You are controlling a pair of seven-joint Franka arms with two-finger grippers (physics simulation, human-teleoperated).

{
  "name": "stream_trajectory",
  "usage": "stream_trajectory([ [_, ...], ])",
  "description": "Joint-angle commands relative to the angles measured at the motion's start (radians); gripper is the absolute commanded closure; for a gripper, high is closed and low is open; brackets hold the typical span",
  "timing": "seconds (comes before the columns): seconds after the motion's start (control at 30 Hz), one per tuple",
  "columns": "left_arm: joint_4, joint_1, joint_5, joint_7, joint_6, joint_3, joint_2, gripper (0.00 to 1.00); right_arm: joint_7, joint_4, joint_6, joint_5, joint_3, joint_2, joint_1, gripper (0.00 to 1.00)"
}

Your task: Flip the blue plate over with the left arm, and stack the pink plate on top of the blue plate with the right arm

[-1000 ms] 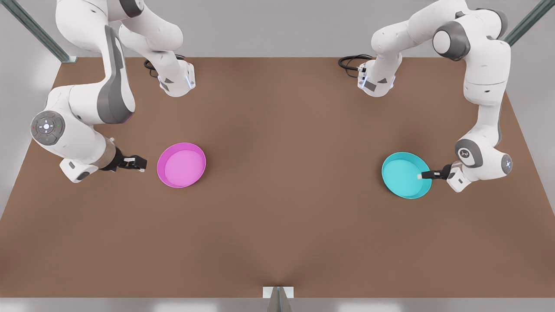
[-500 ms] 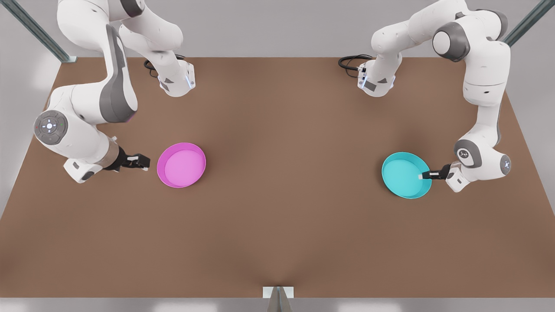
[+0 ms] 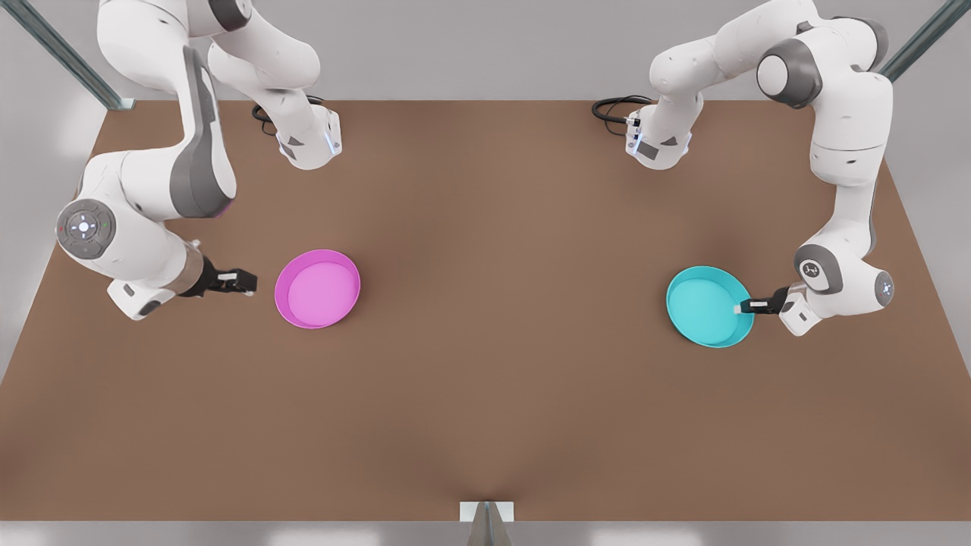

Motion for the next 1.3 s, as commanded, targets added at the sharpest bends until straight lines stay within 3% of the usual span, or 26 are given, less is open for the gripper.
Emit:
stream_trajectory([
  [0.0,0.0,0.0,0.0,0.0,0.0,0.0,0.0,0.67,0.0,0.0,0.0,0.001,0.0,0.0,0.002,0.0],
  [0.37,0.0,0.0,0.0,0.0,-0.002,0.0,0.005,0.75,-0.069,-0.031,-0.031,-0.047,0.005,0.021,0.037,0.0],
  [0.43,0.002,0.0,0.002,0.0,-0.003,0.0,0.005,0.76,-0.058,-0.13,-0.002,-0.042,0.006,0.011,0.037,0.0],
  [0.53,0.002,-0.002,0.002,0.0,-0.005,0.0,0.005,0.77,-0.058,-0.458,0.245,0.001,0.008,-0.15,0.023,0.0],
  [0.63,0.002,-0.002,0.002,0.0,-0.006,0.0,0.005,0.77,-0.058,-0.569,0.382,0.03,0.008,-0.158,-0.001,0.0],
  [1.27,0.029,-0.008,0.006,0.0,-0.006,-0.002,-0.002,0.79,-0.13,-0.538,0.396,0.034,0.006,-0.147,-0.036,0.0],
])
